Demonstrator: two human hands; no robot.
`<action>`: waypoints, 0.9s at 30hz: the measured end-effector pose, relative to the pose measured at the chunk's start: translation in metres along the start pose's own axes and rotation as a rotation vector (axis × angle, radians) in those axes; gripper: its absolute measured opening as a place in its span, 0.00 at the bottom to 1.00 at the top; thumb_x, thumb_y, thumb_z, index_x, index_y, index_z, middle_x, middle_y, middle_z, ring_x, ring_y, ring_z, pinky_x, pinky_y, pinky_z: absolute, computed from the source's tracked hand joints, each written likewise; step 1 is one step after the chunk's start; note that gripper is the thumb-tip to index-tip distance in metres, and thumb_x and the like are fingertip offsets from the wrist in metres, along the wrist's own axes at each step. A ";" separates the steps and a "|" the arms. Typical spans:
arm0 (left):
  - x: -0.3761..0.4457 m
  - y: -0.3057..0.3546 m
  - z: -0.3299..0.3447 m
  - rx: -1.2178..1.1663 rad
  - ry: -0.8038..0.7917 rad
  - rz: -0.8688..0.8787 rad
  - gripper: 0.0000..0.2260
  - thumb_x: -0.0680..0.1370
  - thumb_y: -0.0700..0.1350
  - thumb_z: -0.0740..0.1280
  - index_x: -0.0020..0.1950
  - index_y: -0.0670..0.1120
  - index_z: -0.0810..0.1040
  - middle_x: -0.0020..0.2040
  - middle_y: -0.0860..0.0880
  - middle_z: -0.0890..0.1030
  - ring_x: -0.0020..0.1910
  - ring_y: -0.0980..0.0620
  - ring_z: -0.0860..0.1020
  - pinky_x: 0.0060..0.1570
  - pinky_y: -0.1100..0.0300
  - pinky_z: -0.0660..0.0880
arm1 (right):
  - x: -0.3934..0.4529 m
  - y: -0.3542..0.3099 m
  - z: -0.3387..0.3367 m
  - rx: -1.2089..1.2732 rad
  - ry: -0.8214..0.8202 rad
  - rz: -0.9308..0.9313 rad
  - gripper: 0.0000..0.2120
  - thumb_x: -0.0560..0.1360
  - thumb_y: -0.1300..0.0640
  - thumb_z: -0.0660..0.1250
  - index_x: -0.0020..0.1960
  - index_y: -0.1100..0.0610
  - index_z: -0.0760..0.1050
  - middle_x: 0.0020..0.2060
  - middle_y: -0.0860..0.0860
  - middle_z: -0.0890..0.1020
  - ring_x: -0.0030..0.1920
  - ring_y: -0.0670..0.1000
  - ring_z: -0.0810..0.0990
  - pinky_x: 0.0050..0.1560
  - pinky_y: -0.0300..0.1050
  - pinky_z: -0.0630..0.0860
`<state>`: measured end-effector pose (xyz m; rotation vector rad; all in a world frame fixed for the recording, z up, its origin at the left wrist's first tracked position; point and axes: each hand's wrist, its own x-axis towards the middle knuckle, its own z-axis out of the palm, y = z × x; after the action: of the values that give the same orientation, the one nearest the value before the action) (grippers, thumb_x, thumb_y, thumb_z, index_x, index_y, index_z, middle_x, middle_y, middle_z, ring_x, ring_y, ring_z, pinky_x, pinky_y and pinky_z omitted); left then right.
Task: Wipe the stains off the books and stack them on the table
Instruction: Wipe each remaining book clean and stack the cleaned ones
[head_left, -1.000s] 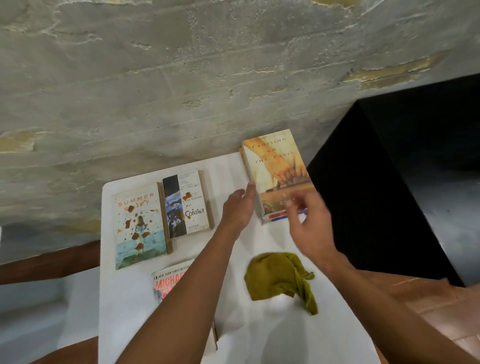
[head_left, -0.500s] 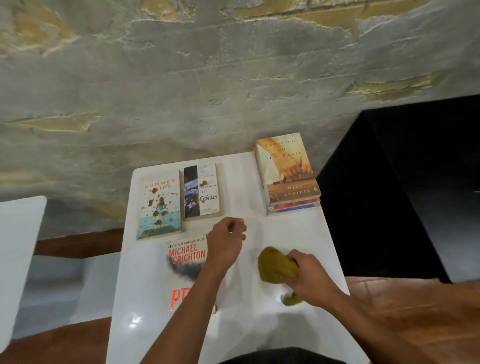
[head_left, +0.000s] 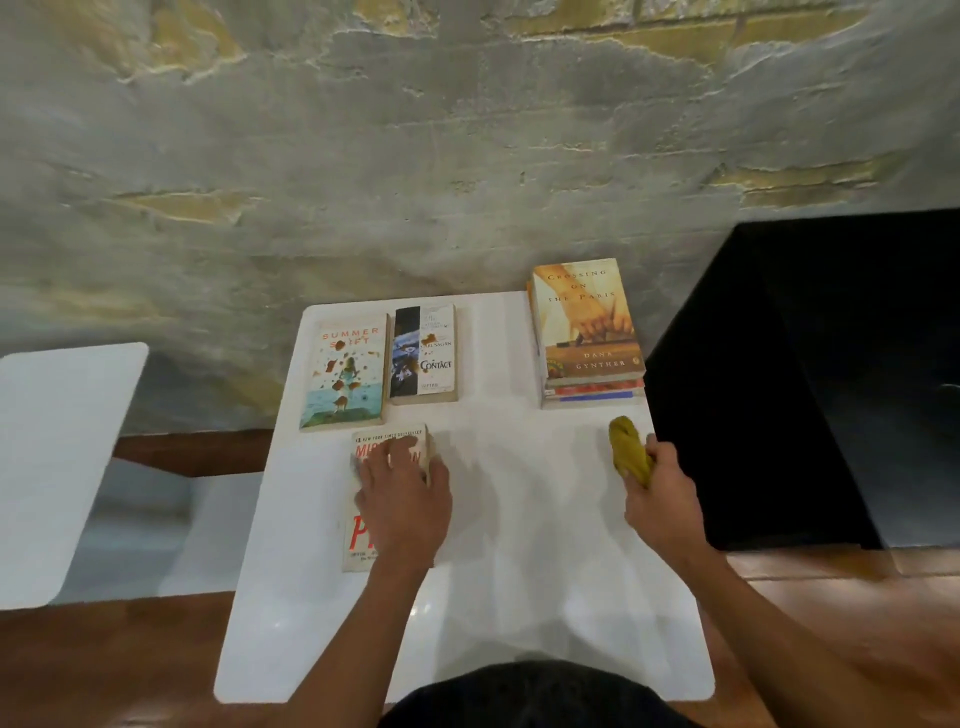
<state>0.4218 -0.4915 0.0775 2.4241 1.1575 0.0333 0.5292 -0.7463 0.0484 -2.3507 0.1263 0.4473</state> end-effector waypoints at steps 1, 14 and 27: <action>0.001 -0.005 -0.001 0.043 -0.047 -0.043 0.19 0.81 0.53 0.64 0.69 0.46 0.71 0.71 0.43 0.71 0.71 0.40 0.66 0.68 0.40 0.67 | 0.003 0.000 0.006 -0.096 -0.040 -0.021 0.22 0.79 0.60 0.65 0.71 0.54 0.64 0.57 0.55 0.79 0.51 0.60 0.81 0.47 0.49 0.75; 0.002 -0.063 -0.016 -0.019 -0.132 -0.074 0.14 0.83 0.55 0.60 0.65 0.51 0.74 0.62 0.49 0.77 0.56 0.50 0.78 0.54 0.49 0.81 | -0.046 -0.045 0.093 -0.634 -0.607 -0.471 0.32 0.78 0.62 0.59 0.80 0.47 0.58 0.79 0.45 0.57 0.78 0.50 0.57 0.72 0.47 0.66; 0.009 -0.057 -0.035 -0.211 -0.141 -0.086 0.13 0.83 0.52 0.62 0.64 0.49 0.76 0.61 0.50 0.76 0.56 0.51 0.79 0.50 0.64 0.75 | -0.036 -0.107 0.052 0.558 -0.568 0.168 0.10 0.78 0.53 0.69 0.59 0.54 0.79 0.48 0.56 0.86 0.49 0.59 0.85 0.52 0.59 0.82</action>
<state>0.3785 -0.4406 0.0847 2.1554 1.1327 -0.0393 0.5038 -0.6341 0.0961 -1.6074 0.1546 1.0007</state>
